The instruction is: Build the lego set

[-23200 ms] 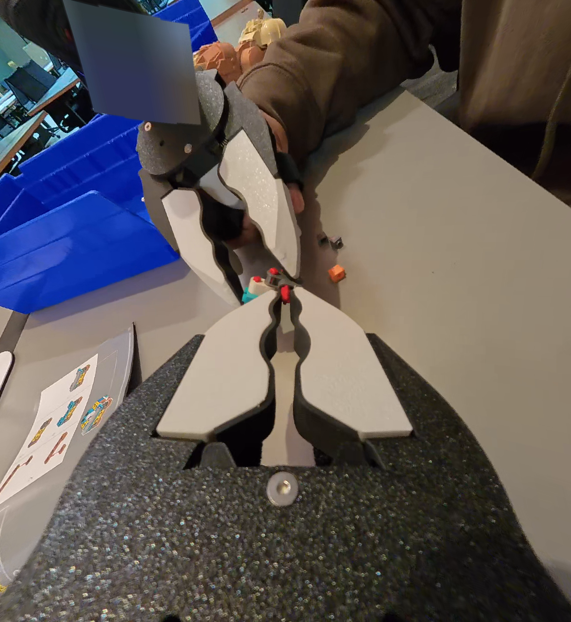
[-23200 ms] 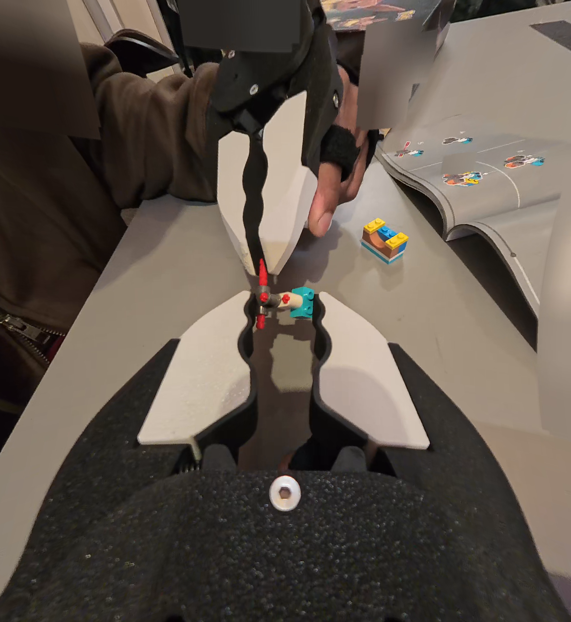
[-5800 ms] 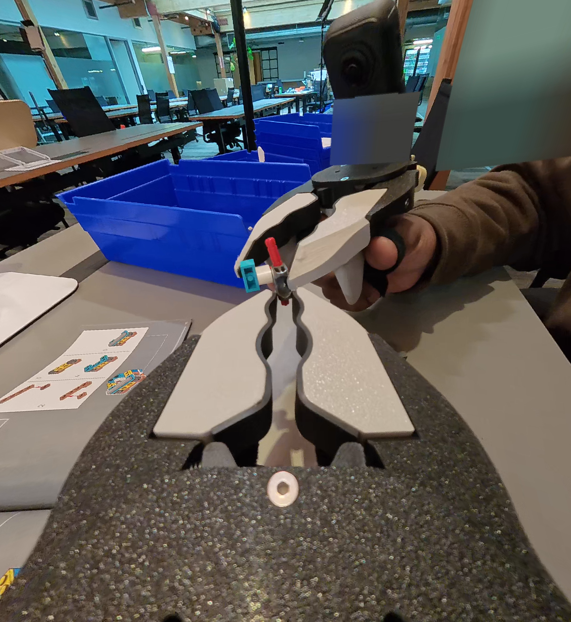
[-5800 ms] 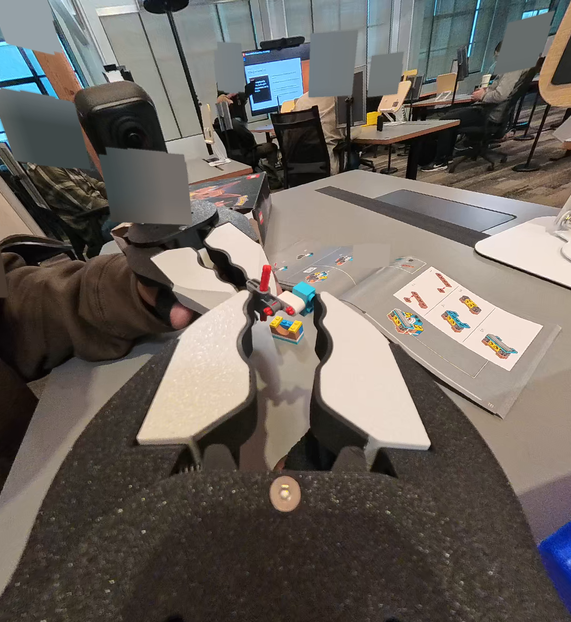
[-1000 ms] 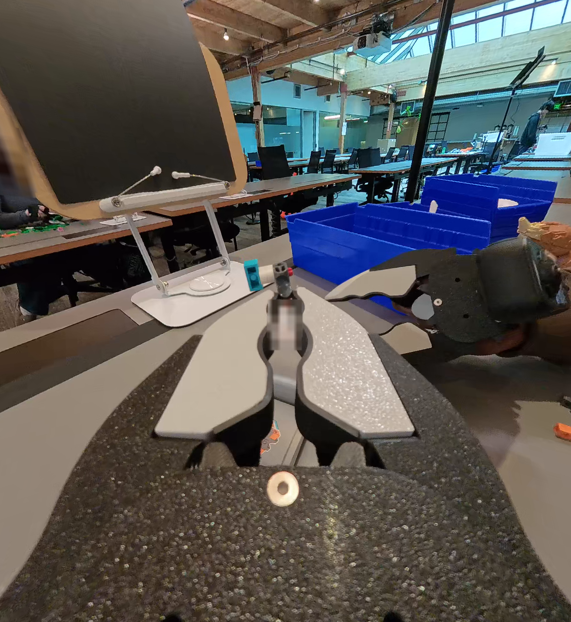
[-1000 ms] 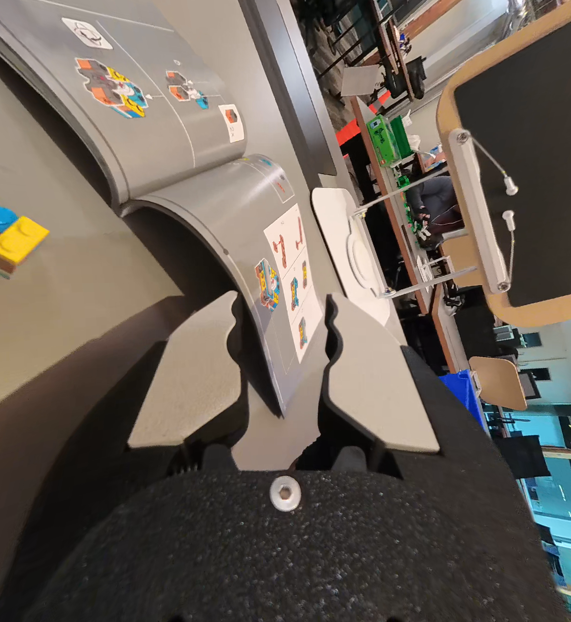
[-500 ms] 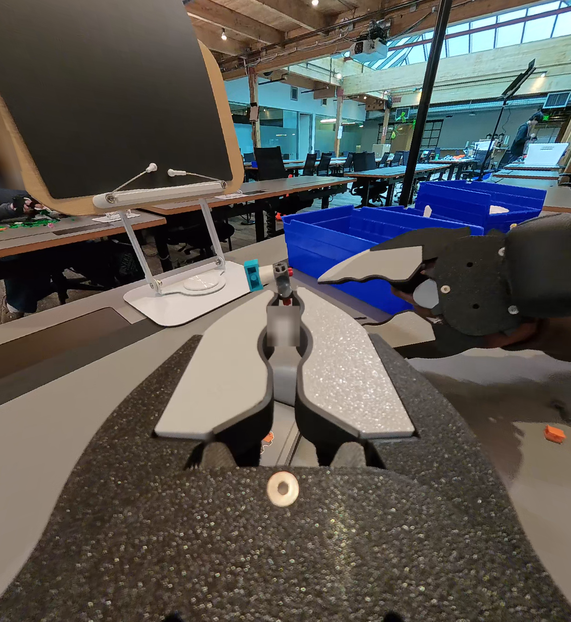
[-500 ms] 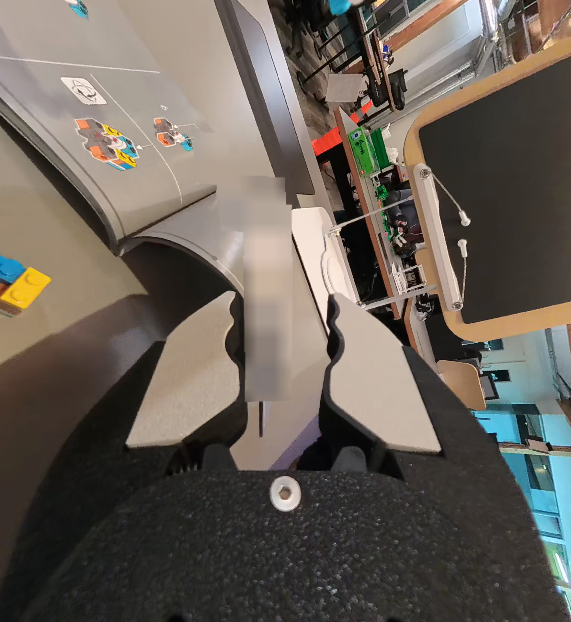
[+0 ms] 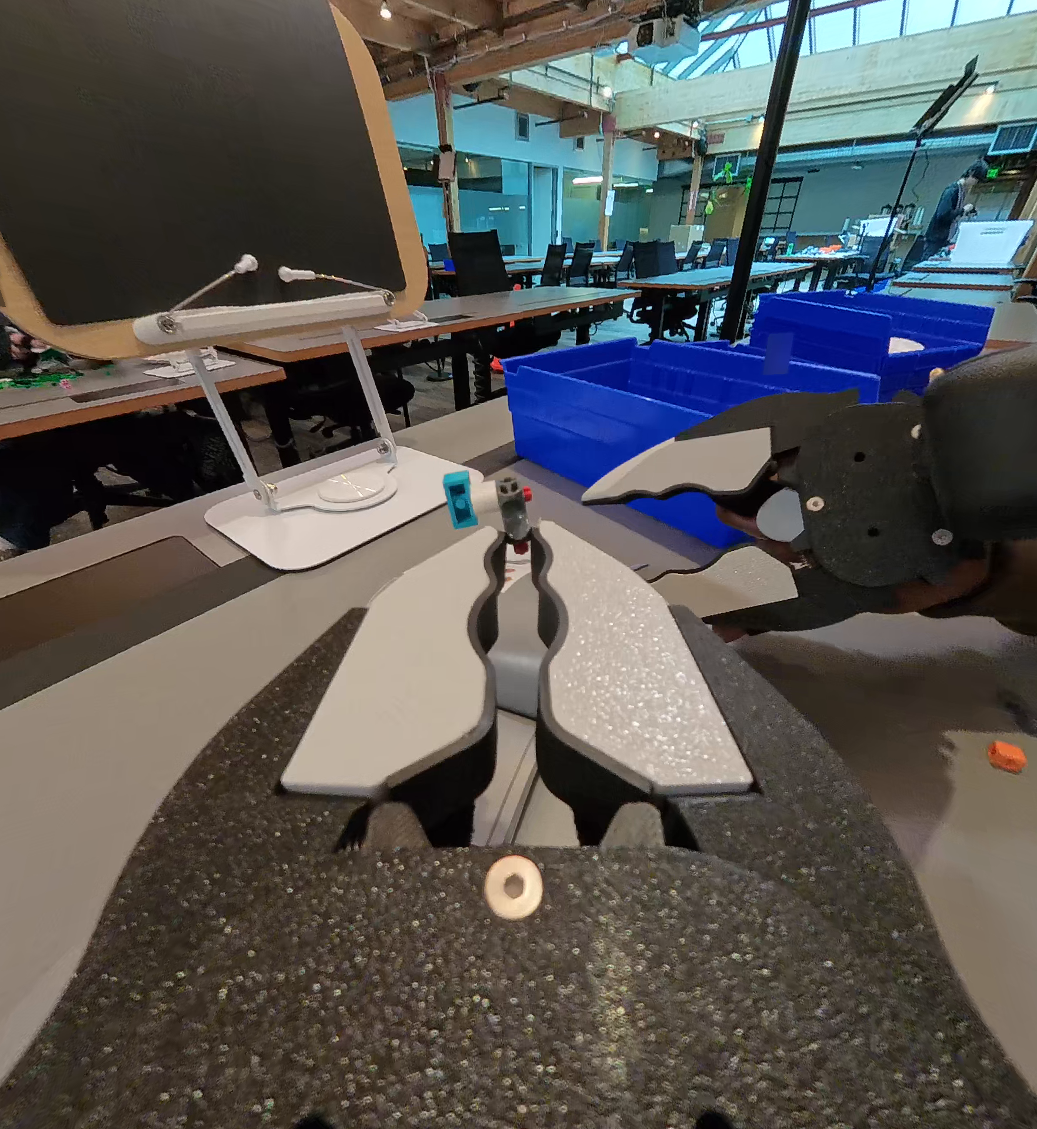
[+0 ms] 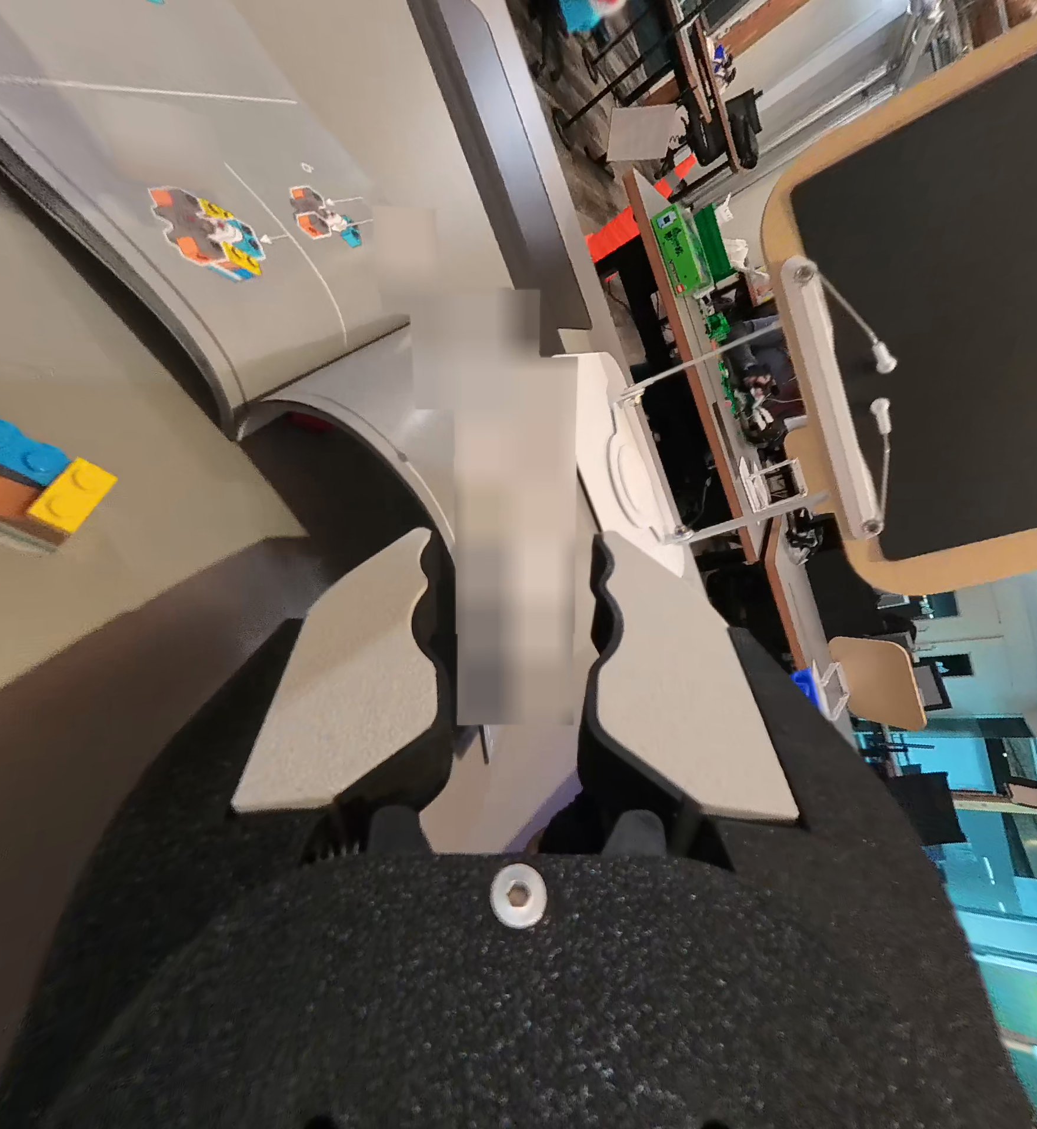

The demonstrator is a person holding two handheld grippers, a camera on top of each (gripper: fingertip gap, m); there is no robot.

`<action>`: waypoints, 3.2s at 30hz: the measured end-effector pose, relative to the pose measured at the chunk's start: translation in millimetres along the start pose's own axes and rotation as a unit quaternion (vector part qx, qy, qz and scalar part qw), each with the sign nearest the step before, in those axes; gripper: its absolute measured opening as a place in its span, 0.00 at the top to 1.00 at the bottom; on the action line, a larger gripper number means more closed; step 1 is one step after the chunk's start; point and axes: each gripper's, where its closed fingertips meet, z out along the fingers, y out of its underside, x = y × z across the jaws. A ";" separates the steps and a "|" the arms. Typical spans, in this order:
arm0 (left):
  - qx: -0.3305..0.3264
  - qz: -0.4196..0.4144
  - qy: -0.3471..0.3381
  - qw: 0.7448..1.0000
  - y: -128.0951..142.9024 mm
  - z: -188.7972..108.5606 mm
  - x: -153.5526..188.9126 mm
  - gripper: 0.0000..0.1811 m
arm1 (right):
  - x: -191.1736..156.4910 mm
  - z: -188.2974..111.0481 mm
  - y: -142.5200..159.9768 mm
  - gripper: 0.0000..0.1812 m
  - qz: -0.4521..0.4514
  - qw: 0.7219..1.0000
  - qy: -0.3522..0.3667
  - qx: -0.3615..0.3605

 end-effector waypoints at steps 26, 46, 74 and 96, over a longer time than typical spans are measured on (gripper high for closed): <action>-0.364 0.044 0.222 0.903 113.6 -12.2 175.1 0.85 | -32.1 -75.1 79.3 0.76 0.184 0.970 -0.150 0.046; -0.463 0.445 -0.094 0.761 110.5 80.6 20.7 0.82 | -23.1 -48.2 81.5 0.78 0.252 0.958 -0.138 -0.010; -0.304 0.185 -0.161 0.920 45.7 68.7 -21.6 0.94 | -65.7 14.4 -4.8 0.83 0.128 0.952 -0.271 0.061; -0.260 0.109 -0.173 0.944 30.2 58.9 -39.0 0.94 | -74.6 53.2 -18.6 0.85 0.259 0.898 -0.354 -0.031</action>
